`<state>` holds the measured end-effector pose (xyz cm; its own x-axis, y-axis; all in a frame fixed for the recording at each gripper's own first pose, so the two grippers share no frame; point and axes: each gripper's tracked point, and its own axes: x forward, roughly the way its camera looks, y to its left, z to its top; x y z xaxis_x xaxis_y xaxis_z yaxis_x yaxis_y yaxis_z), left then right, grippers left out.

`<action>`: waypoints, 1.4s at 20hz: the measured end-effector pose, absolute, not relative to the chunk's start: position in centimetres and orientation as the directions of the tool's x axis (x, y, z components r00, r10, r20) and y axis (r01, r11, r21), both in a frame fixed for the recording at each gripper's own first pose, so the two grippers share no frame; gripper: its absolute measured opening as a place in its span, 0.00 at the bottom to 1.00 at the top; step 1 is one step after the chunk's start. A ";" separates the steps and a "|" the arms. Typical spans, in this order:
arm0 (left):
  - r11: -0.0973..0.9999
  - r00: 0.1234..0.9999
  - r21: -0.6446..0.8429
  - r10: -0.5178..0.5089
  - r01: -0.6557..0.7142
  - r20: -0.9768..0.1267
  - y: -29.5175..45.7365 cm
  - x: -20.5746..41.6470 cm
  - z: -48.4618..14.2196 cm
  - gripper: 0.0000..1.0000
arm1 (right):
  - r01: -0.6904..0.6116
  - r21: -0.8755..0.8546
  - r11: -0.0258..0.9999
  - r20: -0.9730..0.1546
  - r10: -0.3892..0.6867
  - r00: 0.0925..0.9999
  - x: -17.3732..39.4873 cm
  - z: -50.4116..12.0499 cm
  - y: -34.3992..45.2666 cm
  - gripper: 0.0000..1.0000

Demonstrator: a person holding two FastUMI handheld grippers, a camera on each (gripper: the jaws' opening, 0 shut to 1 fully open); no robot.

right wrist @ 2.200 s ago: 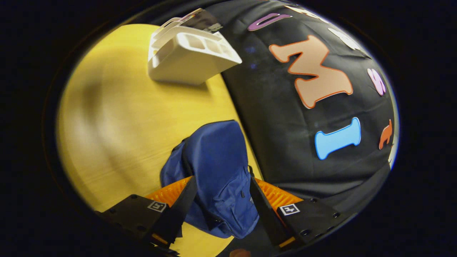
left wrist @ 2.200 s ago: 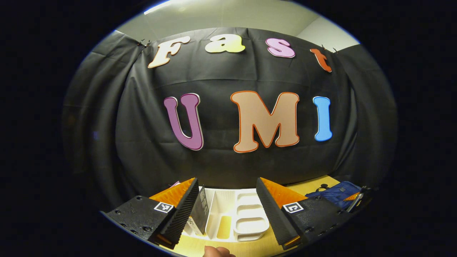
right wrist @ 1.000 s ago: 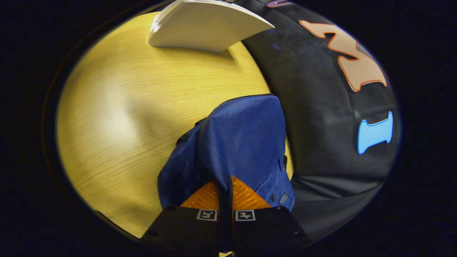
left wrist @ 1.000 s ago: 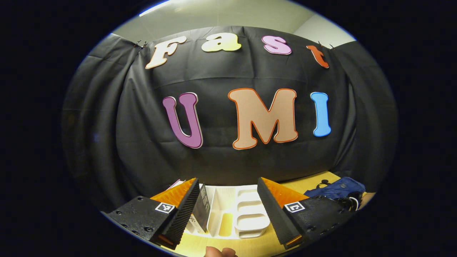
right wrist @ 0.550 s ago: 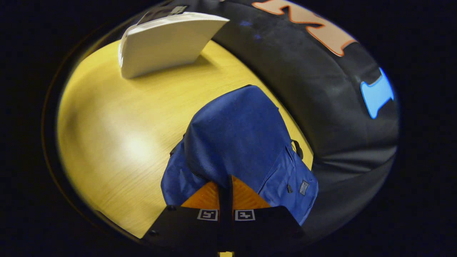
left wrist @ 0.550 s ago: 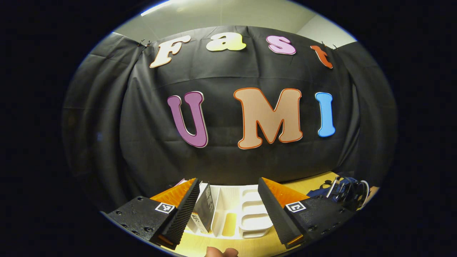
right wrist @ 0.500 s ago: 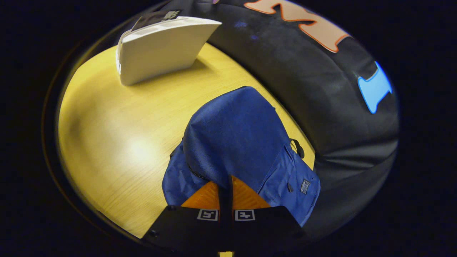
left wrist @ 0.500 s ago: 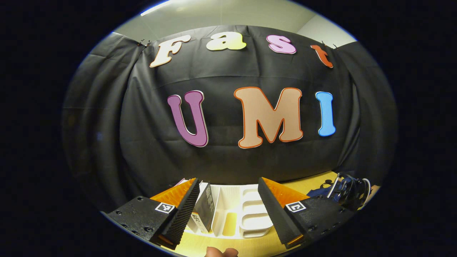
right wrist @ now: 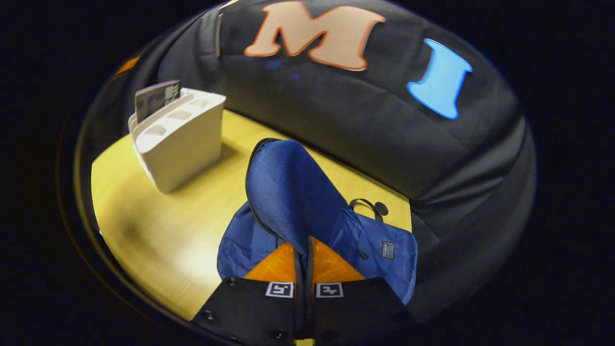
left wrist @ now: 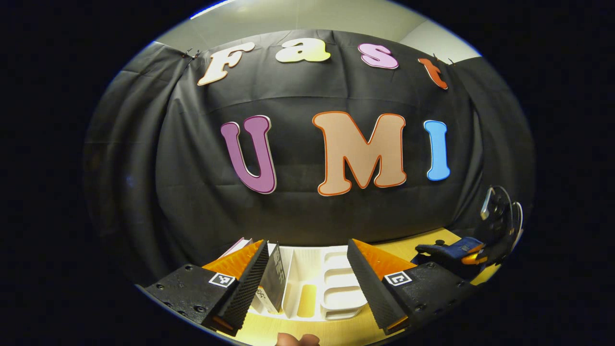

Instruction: Open the schoolbag, grab two books from the bookshelf and put them into the schoolbag.

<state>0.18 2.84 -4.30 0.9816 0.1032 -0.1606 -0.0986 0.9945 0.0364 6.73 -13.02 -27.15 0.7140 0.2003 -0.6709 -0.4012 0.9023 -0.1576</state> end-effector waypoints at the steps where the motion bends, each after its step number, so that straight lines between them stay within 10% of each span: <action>1: 0.995 0.979 0.033 0.102 -0.098 -0.174 2.9 0.4 -4.6 0.96 | -0.358 -0.115 0.927 -0.660 0.198 0.725 7.2 -26.5 -13.9 0.07; 13: 0.896 0.886 -0.365 0.063 -0.253 -0.460 8.2 3.0 -10.8 0.95 | 0.215 0.538 0.815 -0.573 0.167 0.802 8.1 -26.4 -21.0 0.07; 28: 0.994 0.748 0.083 0.108 -0.071 -0.655 14.5 12.2 -15.4 0.96 | 0.226 0.541 0.810 -0.573 0.159 0.804 7.6 -26.2 -21.6 0.03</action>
<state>12.16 14.55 -15.36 0.7478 0.1077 -0.6551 -0.0708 0.9941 0.0825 7.60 -21.56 -26.24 0.8037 0.1585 -0.5735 0.2261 0.8102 0.5409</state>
